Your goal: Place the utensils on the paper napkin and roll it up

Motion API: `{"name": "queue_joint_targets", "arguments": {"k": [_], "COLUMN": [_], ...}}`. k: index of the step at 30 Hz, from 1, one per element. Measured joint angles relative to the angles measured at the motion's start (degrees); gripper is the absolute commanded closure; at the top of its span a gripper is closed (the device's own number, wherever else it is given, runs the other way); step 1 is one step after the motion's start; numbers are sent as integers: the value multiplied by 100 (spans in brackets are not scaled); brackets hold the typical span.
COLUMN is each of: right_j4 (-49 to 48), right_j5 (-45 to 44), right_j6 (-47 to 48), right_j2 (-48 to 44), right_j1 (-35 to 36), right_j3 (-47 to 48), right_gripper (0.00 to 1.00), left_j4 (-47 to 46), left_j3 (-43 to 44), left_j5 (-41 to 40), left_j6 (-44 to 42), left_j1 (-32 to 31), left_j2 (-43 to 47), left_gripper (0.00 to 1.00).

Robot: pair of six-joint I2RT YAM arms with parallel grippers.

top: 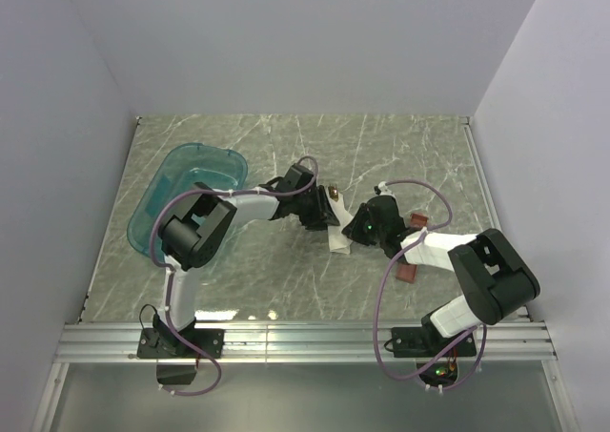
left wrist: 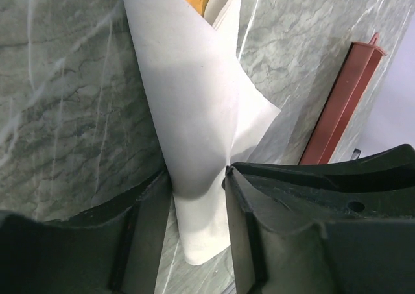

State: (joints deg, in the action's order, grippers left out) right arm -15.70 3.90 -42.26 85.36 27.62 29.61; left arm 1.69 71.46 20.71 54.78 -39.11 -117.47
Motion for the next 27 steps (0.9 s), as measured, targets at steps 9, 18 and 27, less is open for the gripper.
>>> {"name": "queue_joint_targets", "arguments": {"k": [9,18,27], "right_j4": [-20,192,811], "right_j5": [33,105,170], "right_j6": [-17,26,212], "right_j2": [0,-146,-743], "right_j1": [0,0,-39], "right_j3": [-13,-11,138], "right_gripper": [79,71,63], "left_j4": [-339,-590,-1088], "left_j3": [-223,-319,-640], "left_j5": [262,538,721], "left_j6": [74,33,-107], "left_j1": [81,116,109], "left_j2": [-15,-7,63], "left_gripper": [88,100,100]}}
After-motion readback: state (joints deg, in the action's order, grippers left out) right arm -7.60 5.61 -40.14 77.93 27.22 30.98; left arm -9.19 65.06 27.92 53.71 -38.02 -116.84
